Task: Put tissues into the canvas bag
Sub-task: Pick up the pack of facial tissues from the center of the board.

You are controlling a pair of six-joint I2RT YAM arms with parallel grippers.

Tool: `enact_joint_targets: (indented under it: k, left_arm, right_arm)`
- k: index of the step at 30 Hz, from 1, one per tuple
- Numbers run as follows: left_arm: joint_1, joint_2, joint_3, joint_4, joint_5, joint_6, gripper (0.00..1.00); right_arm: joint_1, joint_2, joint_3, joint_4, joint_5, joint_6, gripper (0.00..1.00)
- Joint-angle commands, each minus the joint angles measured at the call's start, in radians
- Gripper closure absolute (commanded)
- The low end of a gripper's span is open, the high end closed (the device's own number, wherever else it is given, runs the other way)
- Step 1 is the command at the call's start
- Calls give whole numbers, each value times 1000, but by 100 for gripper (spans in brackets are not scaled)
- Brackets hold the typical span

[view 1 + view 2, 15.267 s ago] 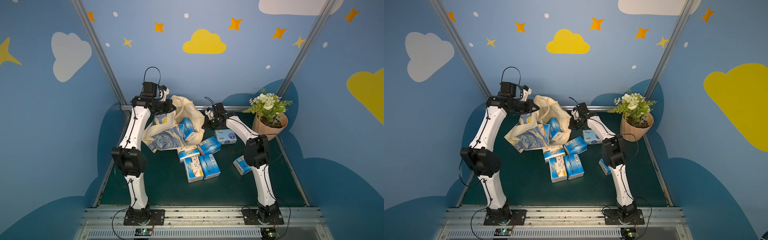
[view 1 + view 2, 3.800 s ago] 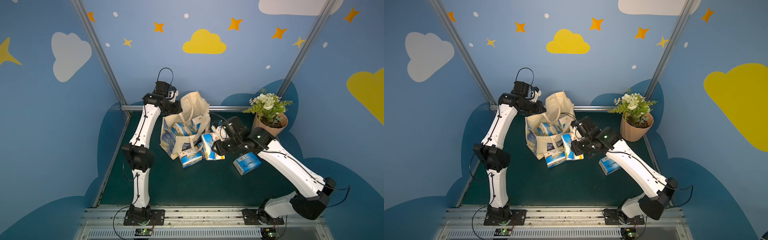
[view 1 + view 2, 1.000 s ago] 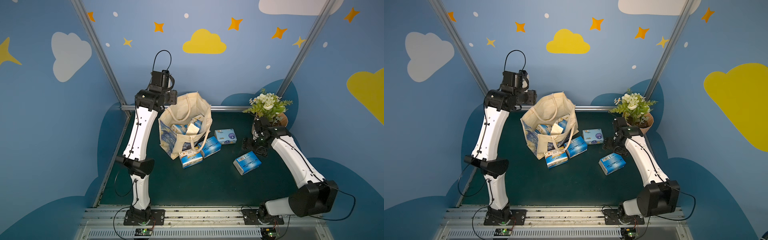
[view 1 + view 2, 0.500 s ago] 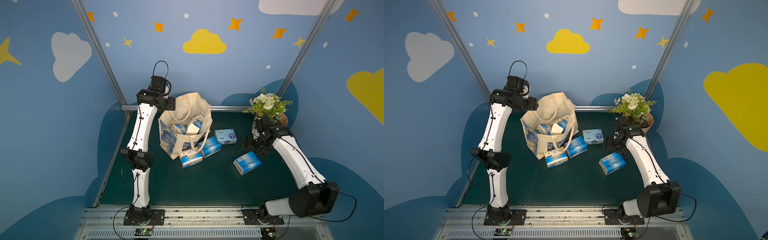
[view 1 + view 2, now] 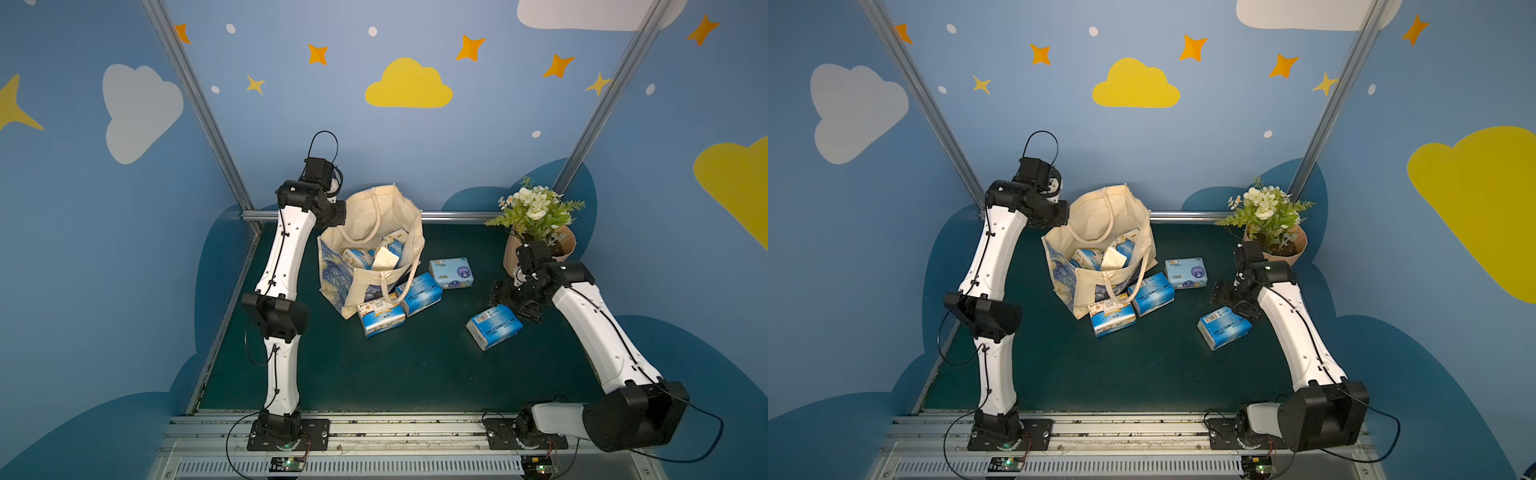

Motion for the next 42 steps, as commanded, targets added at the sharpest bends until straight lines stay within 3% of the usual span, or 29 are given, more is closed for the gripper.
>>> enact_joint_targets:
  k: [1, 5, 10, 22, 30, 39, 42]
  left_arm:
    - [3, -13, 2, -28, -21, 13, 96]
    - [2, -19, -4, -30, -13, 15, 95]
    - [2, -10, -7, -21, 15, 17, 95]
    - [0, -1, -7, -5, 38, 33, 96]
    - [5, 2, -7, -7, 29, 44, 95]
    - [6, 1, -6, -5, 14, 43, 95]
    - [6, 1, -3, -4, 17, 38, 95]
  right_arm:
    - [-13, -40, -63, -116, 4, 76, 11]
    - [-35, -115, -196, -123, -72, 133, 10]
    - [-141, -152, -336, 42, -200, 201, 10]
    - [-189, 148, -294, 291, -152, 196, 9]
    - [-170, 301, -144, 422, -170, 27, 8]
    - [-161, 449, -26, 407, -392, -167, 9]
    - [-132, 470, 21, 360, -387, -236, 8]
